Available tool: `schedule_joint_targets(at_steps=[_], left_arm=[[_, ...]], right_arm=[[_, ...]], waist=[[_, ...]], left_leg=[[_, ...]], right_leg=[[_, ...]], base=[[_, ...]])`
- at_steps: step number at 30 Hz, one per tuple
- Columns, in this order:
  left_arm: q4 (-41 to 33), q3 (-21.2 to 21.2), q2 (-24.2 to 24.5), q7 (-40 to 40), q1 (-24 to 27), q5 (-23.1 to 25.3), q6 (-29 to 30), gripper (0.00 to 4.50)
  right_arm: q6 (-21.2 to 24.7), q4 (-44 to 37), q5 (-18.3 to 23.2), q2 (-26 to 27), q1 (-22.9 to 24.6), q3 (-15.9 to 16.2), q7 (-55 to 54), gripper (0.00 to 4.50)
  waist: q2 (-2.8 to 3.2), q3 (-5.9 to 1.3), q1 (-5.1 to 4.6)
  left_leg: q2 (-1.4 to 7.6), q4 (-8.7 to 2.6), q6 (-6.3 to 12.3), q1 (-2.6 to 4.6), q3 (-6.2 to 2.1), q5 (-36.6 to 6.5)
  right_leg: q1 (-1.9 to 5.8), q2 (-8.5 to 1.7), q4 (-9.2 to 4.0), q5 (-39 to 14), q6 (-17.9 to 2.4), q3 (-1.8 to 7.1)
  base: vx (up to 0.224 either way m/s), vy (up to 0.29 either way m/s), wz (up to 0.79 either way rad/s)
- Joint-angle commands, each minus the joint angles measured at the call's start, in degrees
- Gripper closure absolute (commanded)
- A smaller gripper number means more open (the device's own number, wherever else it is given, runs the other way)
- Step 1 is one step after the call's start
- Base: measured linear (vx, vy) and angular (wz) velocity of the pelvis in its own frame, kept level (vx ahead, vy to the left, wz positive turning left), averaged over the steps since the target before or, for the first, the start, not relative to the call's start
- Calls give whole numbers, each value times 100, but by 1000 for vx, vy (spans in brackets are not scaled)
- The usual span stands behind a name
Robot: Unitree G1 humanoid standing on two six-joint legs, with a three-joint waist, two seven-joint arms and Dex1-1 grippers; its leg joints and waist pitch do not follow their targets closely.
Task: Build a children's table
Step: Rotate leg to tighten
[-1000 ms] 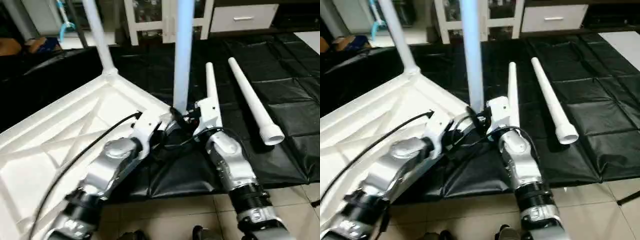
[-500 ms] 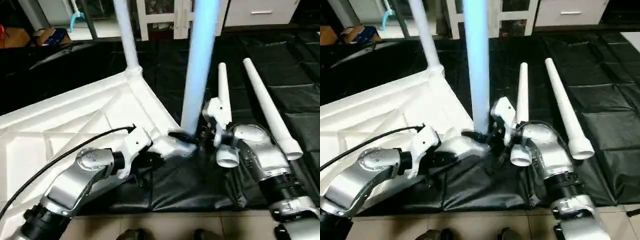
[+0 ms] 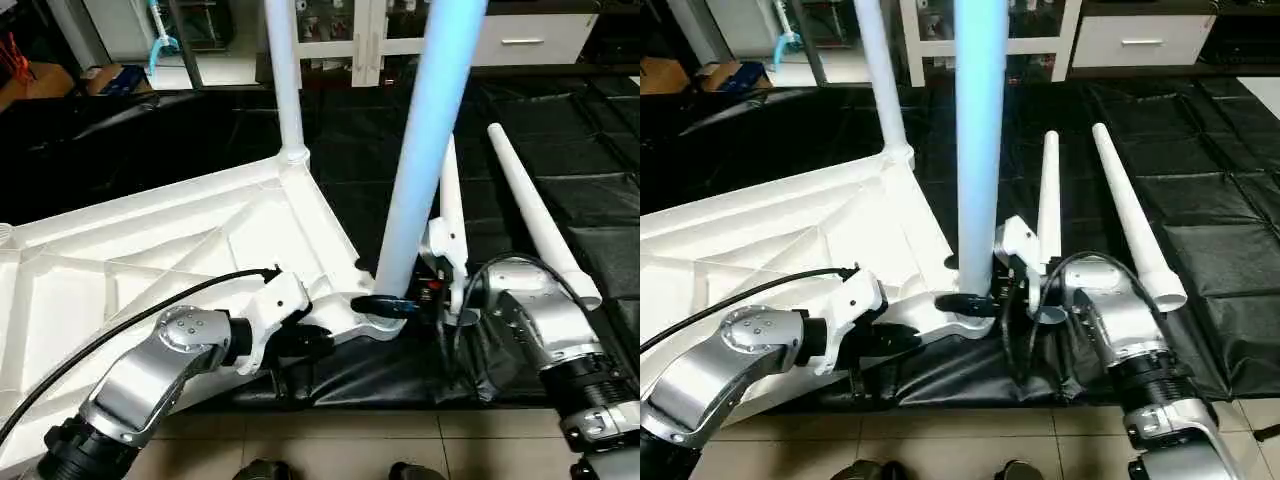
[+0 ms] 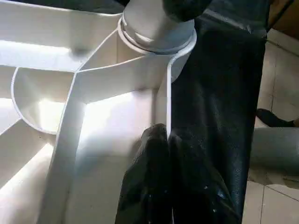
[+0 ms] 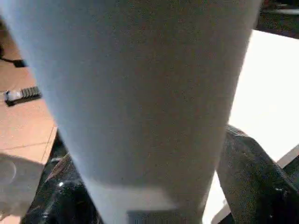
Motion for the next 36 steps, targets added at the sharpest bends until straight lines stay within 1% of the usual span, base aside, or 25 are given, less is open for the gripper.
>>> schedule_joint_targets(at_steps=[1, 4, 6, 7, 11, 12, 13, 15, 18, 20, 24, 30, 31, 32, 33, 35, 36], left_arm=[[73, -267, 187, -338, 215, -47, 231, 450], [80, -264, 185, -326, 218, -36, 229, 450], [87, -263, 183, -320, 215, -35, 228, 450], [93, -268, 177, -311, 206, -39, 229, 450], [102, -281, 170, -310, 192, -40, 226, 450], [105, -288, 168, -313, 186, -38, 225, 450], [104, -291, 168, -315, 182, -39, 226, 450], [104, -291, 169, -317, 180, -42, 227, 450], [102, -290, 187, -318, 182, -53, 232, 450], [88, -292, 201, -315, 193, -67, 240, 450], [72, -300, 214, -317, 197, -87, 254, 450], [73, -300, 199, -294, 192, -84, 266, 450], [78, -295, 192, -281, 190, -82, 267, 450], [79, -294, 191, -279, 190, -82, 267, 450], [104, -274, 165, -235, 181, -71, 259, 450], [130, -255, 140, -192, 172, -59, 251, 450], [268, -163, 7, 17, 106, -8, 244, 450]], right_arm=[[12, 75, -58, -273, 3, -198, -80, 128], [-9, 72, -93, -308, 37, -204, -89, 128], [-13, 65, -107, -328, 58, -200, -84, 128], [-8, 45, -115, -352, 100, -192, -69, 128], [12, 47, -125, -365, 144, -161, -44, 128], [28, 65, -135, -366, 160, -139, -37, 154], [27, 97, -146, -371, 173, -122, -29, 163], [26, 129, -151, -380, 174, -117, -21, 165], [28, 208, -183, -457, 164, -102, 48, 194], [34, 200, -193, -491, 175, -89, 76, 203], [56, 165, -234, -525, 218, -25, 114, 238], [81, 234, -268, -477, 224, 11, 22, 249], [49, 287, -299, -447, 212, 6, -71, 250], [45, 293, -303, -443, 210, 5, -83, 251], [-17, 401, -363, -386, 178, -20, -261, 251], [-67, 493, -413, -337, 148, -45, -411, 251], [-159, 751, -562, -186, 59, -94, -879, 252]], waist=[[-58, -342, -26], [-61, -365, -23], [-62, -370, -18], [-46, -372, -13], [-51, -378, -13], [-49, -377, -13], [-52, -380, -10], [-54, -374, -13], [-61, -374, -14], [-59, -370, -13], [-59, -366, -15], [-63, -365, -16], [-53, -358, -17], [-56, -358, -19], [-75, -356, -23], [-60, -344, -29], [-70, -327, -40]], left_leg=[[302, -477, 252, 176, -145, -1477], [297, -449, 402, 149, -145, -1193], [298, -440, 437, 157, -141, -1163], [303, -438, 463, 166, -139, -1148], [304, -434, 471, 163, -143, -1116], [306, -436, 472, 162, -144, -1119], [305, -432, 477, 167, -141, -1125], [304, -436, 483, 158, -144, -1154], [304, -436, 470, 156, -147, -1174], [306, -438, 468, 152, -153, -1152], [306, -436, 483, 156, -149, -1173], [306, -436, 493, 157, -150, -1153], [308, -439, 481, 160, -150, -1186], [305, -441, 474, 159, -149, -1210], [306, -444, 460, 159, -150, -1243], [305, -451, 428, 160, -150, -1326], [305, -466, 376, 163, -150, -1445]], right_leg=[[173, -236, -340, -1341, -1230, 160], [195, -240, -307, -1074, -1313, 152], [191, -241, -309, -1060, -1329, 150], [188, -237, -309, -1062, -1345, 148], [195, -231, -298, -1001, -1367, 142], [196, -231, -297, -998, -1371, 142], [195, -230, -298, -994, -1376, 142], [201, -234, -298, -1034, -1374, 141], [207, -241, -307, -1111, -1361, 142], [209, -239, -303, -1112, -1350, 139], [202, -240, -309, -1123, -1352, 142], [202, -234, -302, -1064, -1368, 138], [197, -238, -309, -1110, -1366, 141], [200, -234, -311, -1140, -1359, 138], [203, -240, -318, -1189, -1343, 142], [191, -246, -331, -1321, -1321, 143], [177, -242, -347, -1485, -1287, 144]], base=[[0, 0, 0], [0, 0, 0], [0, 0, 0], [0, 0, 0], [0, 0, 0], [0, 0, 0], [0, 0, 0], [0, 0, 0], [0, 0, 0], [0, 0, 0], [0, 0, 0], [0, 0, 0], [0, 0, 0], [0, 0, 0], [0, 0, 0], [0, 0, 0], [0, 0, 0]])
